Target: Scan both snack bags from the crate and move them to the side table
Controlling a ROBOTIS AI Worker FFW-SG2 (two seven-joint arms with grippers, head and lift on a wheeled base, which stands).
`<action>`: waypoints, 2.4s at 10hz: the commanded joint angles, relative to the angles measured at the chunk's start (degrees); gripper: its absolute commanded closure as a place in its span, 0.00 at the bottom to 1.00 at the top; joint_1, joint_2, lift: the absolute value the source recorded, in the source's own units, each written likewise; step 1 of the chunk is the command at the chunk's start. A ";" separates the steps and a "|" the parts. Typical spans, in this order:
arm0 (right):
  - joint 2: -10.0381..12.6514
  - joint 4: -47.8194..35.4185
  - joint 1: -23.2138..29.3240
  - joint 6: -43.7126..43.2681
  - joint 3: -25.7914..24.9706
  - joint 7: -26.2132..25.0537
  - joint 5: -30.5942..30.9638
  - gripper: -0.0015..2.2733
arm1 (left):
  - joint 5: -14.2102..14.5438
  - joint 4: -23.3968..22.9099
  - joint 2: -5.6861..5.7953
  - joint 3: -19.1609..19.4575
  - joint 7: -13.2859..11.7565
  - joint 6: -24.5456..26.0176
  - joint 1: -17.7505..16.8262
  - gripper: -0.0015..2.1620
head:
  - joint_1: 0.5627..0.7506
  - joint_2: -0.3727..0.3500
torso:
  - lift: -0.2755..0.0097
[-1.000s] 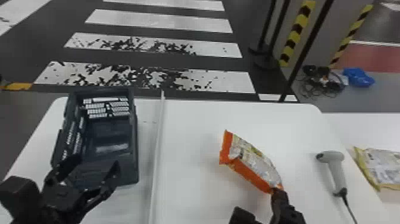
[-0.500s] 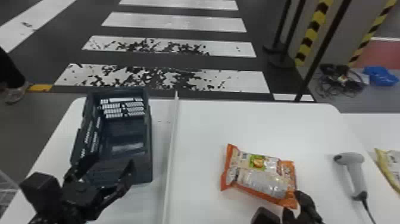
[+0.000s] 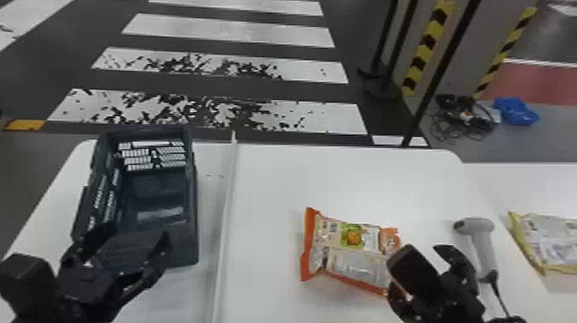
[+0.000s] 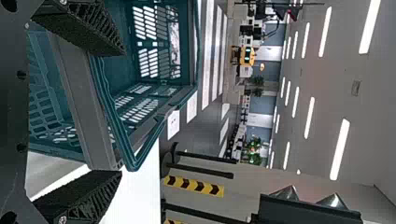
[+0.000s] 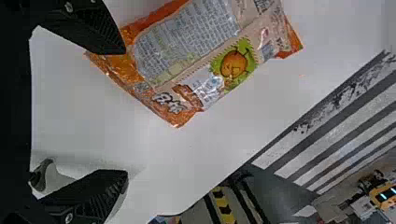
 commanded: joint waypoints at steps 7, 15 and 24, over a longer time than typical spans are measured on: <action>12.78 5.25 -7.94 -13.89 -19.48 7.74 -47.54 0.33 | -0.09 -0.59 0.12 -0.27 0.00 0.00 0.35 0.03 | 0.70 0.55 | 0.62; 16.64 21.08 -14.53 -15.47 -12.54 12.67 -44.37 0.98 | -0.18 -0.41 -0.05 -0.36 0.00 0.00 0.35 0.03 | 0.70 0.67 | 0.62; 15.59 20.11 -10.84 -9.49 -17.46 14.16 -42.44 0.98 | -0.18 0.47 -0.32 -0.71 0.00 0.00 0.00 0.03 | 0.70 0.63 | 0.62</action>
